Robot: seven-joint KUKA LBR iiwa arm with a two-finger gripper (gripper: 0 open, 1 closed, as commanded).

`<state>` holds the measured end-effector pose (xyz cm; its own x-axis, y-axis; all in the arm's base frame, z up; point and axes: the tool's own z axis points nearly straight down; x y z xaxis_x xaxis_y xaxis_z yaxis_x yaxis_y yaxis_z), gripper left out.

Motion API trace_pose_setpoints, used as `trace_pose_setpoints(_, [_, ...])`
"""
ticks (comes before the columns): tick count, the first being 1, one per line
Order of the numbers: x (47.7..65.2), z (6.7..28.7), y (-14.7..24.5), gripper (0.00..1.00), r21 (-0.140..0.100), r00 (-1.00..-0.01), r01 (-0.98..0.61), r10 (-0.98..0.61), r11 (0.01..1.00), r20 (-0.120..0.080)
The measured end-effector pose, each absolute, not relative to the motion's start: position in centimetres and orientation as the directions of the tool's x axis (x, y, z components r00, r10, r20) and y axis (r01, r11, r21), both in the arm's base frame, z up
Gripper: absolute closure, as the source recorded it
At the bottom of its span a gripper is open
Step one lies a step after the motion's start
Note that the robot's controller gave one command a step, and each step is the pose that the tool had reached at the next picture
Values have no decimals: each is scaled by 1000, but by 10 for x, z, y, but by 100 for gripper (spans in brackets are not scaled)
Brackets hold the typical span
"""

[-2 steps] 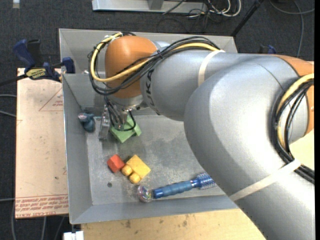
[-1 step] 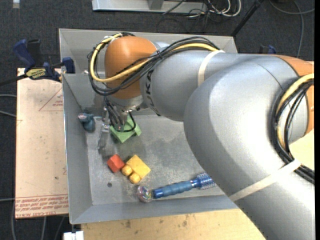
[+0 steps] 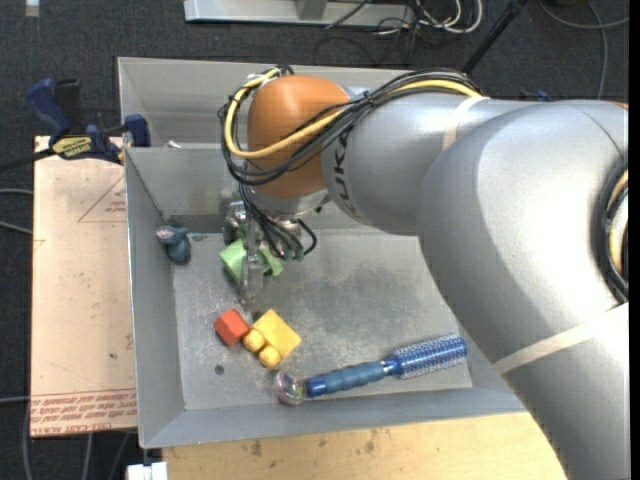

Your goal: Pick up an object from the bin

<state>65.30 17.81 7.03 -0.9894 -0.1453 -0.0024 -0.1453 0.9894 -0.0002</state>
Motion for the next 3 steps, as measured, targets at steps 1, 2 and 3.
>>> trace_pose_setpoints(1, [653, 70, 180, 100, 2, -989, -145, -145, 989, -3])
trace_pose_setpoints(2, [615, 183, 203, 100, 4, -994, -112, -112, 994, -10])
trace_pose_setpoints(3, [630, 281, 201, 100, 2, -989, -145, -145, 989, -13])
